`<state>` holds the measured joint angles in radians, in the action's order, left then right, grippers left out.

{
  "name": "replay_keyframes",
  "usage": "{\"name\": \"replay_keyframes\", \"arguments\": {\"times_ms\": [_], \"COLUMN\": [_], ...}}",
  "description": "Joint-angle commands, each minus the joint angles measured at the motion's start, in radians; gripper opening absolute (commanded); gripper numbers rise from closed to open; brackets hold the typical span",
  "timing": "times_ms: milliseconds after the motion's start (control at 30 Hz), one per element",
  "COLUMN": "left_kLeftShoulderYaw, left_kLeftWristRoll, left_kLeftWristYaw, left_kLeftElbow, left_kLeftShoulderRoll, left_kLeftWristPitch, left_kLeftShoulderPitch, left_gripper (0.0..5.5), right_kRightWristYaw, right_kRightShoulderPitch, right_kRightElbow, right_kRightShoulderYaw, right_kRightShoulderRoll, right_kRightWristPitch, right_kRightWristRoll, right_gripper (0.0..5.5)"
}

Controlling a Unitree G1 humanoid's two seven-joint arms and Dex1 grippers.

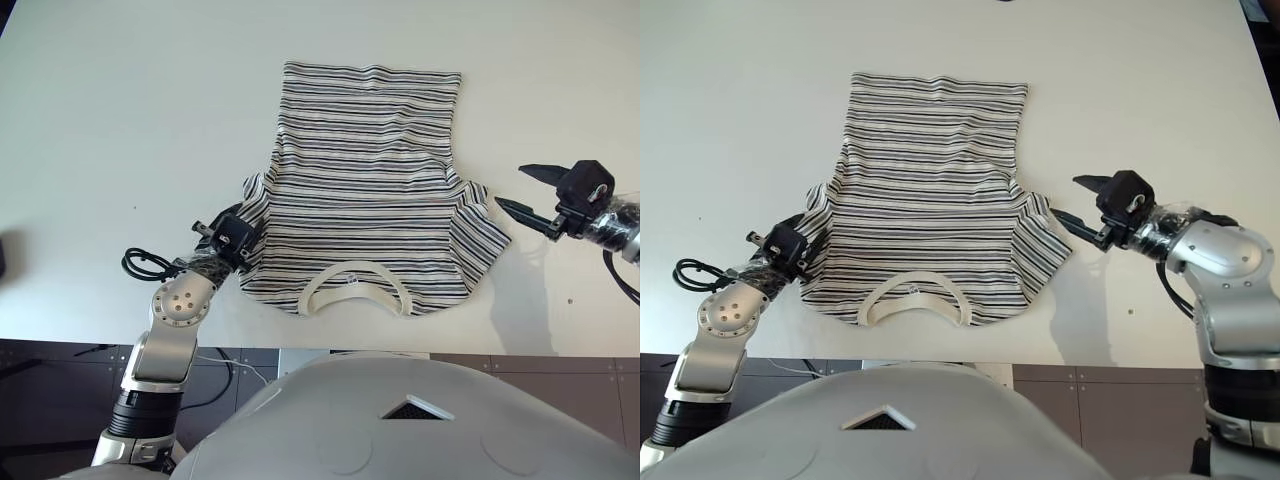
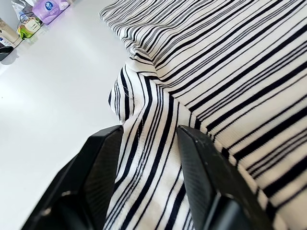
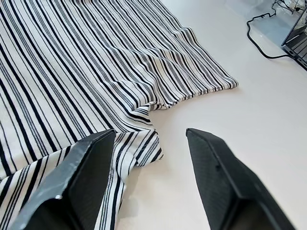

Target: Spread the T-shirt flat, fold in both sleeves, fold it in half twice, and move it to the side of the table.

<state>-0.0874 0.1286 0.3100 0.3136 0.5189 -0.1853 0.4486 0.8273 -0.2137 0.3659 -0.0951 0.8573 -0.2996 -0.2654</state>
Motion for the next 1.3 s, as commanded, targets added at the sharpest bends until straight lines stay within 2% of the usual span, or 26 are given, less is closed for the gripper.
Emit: {"name": "replay_keyframes", "arguments": {"times_ms": [33, 133, 300, 400, 533, 633, 733, 833, 933, 1100, 1200, 1300], "left_kLeftShoulderYaw": [-0.020, -0.004, 0.062, 0.123, 0.196, 0.233, 0.294, 0.291, 0.271, 0.263, 0.267, 0.252], "left_kLeftWristRoll": [0.000, -0.004, -0.016, -0.052, -0.172, -0.167, -0.241, -0.245, -0.196, -0.106, -0.032, 0.056], "left_kLeftWristYaw": [0.030, 0.023, -0.061, -0.089, -0.008, 0.016, 0.004, 0.002, 0.023, 0.032, -0.039, -0.092], "left_kLeftElbow": [-0.028, -0.003, 0.104, 0.099, 0.103, 0.036, 0.052, 0.073, 0.087, 0.028, -0.026, -0.066], "left_kLeftShoulderRoll": [-0.008, -0.009, -0.082, -0.118, -0.104, -0.076, -0.110, -0.116, -0.091, -0.036, -0.061, -0.061], "left_kLeftWristPitch": [-0.039, -0.029, -0.002, 0.018, 0.012, 0.031, 0.000, -0.005, 0.038, 0.107, 0.180, 0.281], "left_kLeftShoulderPitch": [0.031, 0.042, 0.102, 0.097, 0.070, 0.073, 0.025, 0.012, 0.043, -0.016, -0.001, 0.063], "left_gripper": [2.08, 2.08, 2.08, 2.08, 2.08, 2.08, 2.08, 2.08, 2.08, 2.08, 2.08, 2.08], "right_kRightWristYaw": [-0.044, -0.072, -0.044, -0.040, -0.043, -0.053, -0.063, -0.017, -0.025, -0.207, -0.262, -0.286], "right_kRightShoulderPitch": [-0.039, -0.124, -0.178, -0.182, -0.187, -0.191, -0.159, -0.120, -0.039, -0.005, 0.008, -0.016], "right_kRightElbow": [-0.067, -0.175, -0.197, -0.202, -0.212, -0.207, -0.147, -0.017, 0.024, -0.153, -0.286, -0.315], "right_kRightShoulderYaw": [0.129, 0.171, 0.100, 0.107, 0.110, 0.098, 0.030, -0.031, 0.024, 0.205, 0.214, 0.204], "right_kRightShoulderRoll": [-0.024, -0.001, 0.037, 0.039, 0.031, 0.024, -0.013, -0.007, -0.031, -0.096, -0.123, -0.131], "right_kRightWristPitch": [0.028, 0.103, 0.153, 0.162, 0.172, 0.181, 0.195, 0.168, 0.153, 0.209, 0.249, 0.275], "right_kRightWristRoll": [0.143, 0.255, 0.232, 0.249, 0.256, 0.253, 0.166, 0.053, 0.076, 0.395, 0.439, 0.437], "right_gripper": [2.72, 2.72, 2.72, 2.72, 2.72, 2.72, 2.72, 2.72, 2.72, 2.72, 2.72, 2.72]}}
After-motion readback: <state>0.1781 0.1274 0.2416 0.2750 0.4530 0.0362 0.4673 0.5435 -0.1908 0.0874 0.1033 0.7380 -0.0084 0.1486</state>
